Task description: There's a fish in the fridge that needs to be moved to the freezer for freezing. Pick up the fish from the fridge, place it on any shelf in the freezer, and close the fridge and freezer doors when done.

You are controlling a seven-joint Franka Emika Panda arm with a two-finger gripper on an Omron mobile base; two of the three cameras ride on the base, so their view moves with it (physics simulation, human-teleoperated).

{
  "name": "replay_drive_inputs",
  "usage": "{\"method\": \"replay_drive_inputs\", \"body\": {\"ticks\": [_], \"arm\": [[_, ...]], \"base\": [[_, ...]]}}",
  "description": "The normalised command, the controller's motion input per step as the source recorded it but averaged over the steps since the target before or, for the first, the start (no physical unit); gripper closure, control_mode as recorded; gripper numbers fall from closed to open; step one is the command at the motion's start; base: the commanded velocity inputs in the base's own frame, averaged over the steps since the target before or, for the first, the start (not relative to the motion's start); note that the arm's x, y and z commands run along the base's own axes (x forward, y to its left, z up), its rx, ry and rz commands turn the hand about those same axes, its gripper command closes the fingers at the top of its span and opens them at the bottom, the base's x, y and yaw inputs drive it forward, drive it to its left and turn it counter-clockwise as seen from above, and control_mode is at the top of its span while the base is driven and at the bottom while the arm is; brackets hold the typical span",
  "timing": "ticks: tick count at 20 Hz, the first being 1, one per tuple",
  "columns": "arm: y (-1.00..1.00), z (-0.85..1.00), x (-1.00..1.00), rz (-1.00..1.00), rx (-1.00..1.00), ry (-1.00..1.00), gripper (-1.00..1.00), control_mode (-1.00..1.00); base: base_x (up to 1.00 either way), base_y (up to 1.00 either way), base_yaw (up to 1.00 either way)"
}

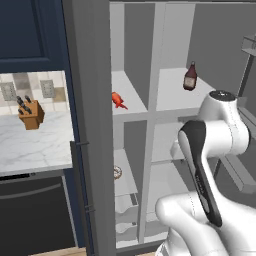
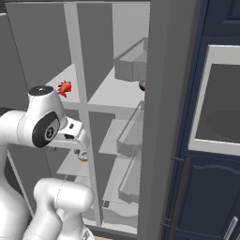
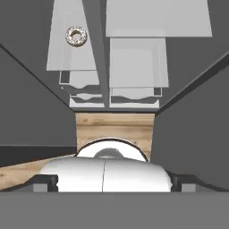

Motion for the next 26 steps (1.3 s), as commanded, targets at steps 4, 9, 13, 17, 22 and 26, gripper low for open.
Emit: {"method": "replay_drive_inputs", "body": {"ticks": [4,9,13,17,22,26], "arm": [[0.12,-0.05,0.00,-0.11,-0.04,0.20,-1.00,-1.00],[-0.01,-0.18,0.00,0.00,0.01,0.00,-1.00,-1.00],[0.00,-0.06,0.00,0.00,0.00,0.00,-1.00,-1.00],[-0.05,-0.03,-0.11,0.00,0.00,0.00,-1.00,1.00],[0.00,0.00,0.00,0.00,0.00,0.00,-1.00,1.00],[0.00,0.00,0.00,0.00,0.00,0.00,-1.00,1.00]], "base": [[0.00,0.00,0.00],[0.00,0.00,0.00],[0.00,0.00,0.00],[-0.08,-0.03,0.00],[-0.50,-0.02,0.00],[-0.59,0.00,-0.01]]}}
